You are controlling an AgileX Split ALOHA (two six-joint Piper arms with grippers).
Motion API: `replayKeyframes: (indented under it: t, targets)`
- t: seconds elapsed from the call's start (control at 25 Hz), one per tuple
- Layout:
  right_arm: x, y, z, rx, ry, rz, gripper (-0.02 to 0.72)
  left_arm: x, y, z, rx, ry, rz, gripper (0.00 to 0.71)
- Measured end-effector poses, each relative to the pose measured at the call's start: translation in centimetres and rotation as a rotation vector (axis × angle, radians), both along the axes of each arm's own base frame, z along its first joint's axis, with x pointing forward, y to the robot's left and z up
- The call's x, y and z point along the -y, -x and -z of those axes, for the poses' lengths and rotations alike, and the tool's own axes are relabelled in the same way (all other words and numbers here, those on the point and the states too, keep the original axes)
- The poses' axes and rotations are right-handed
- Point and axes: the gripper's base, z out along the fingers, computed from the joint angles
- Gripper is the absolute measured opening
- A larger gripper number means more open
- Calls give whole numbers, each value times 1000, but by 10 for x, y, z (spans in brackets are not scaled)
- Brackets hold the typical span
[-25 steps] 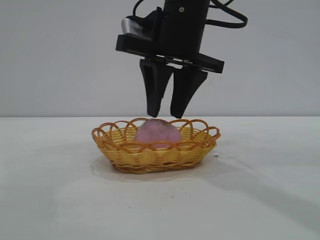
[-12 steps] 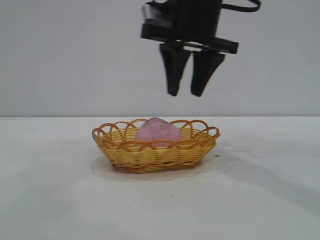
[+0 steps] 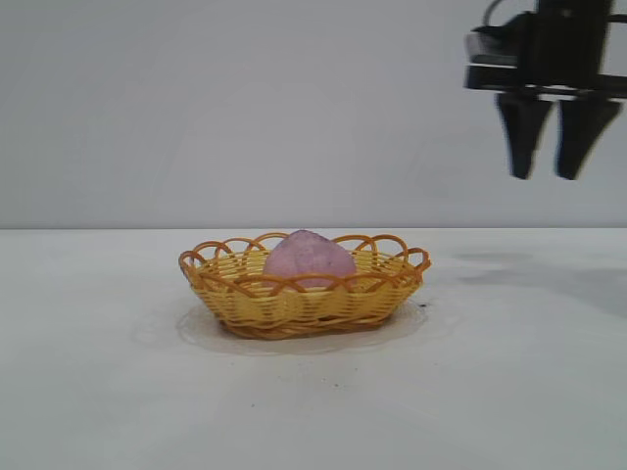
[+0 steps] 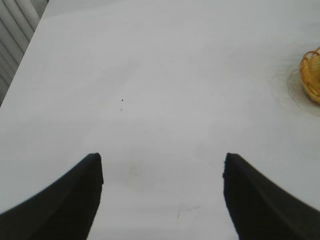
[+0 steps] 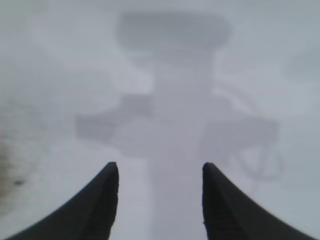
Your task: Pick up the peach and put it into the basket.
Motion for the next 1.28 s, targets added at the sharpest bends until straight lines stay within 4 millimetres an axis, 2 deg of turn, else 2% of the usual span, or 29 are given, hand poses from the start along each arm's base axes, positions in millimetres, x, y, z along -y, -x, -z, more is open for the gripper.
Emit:
replayKeyframes:
  t: [0.2,0.28,0.44,0.52,0.64,0.76,0.92,1.04,1.28]
  targets:
    - [5,6,-23,53,35,-7,326,0,0,0,0,0,0,453]
    - [5,11,-40,90,31,-6,326,0,0,0,0,0,0,453]
    - [6,30,-88,203,10,6,326,0,0,0,0,0,0,453]
    - [7,45,-114,265,4,16,326,0,0,0,0,0,0,453]
    - [9,74,-142,324,0,17,326,0,0,0,0,0,0,453]
    - [13,110,-157,349,20,17,326,0,0,0,0,0,0,453]
    - [18,161,-164,366,32,17,326,0,0,0,0,0,0,453]
    - [20,200,-159,365,23,17,326,0,0,0,0,0,0,453]
    - [25,270,-127,364,12,29,326,0,0,0,0,0,0,453]
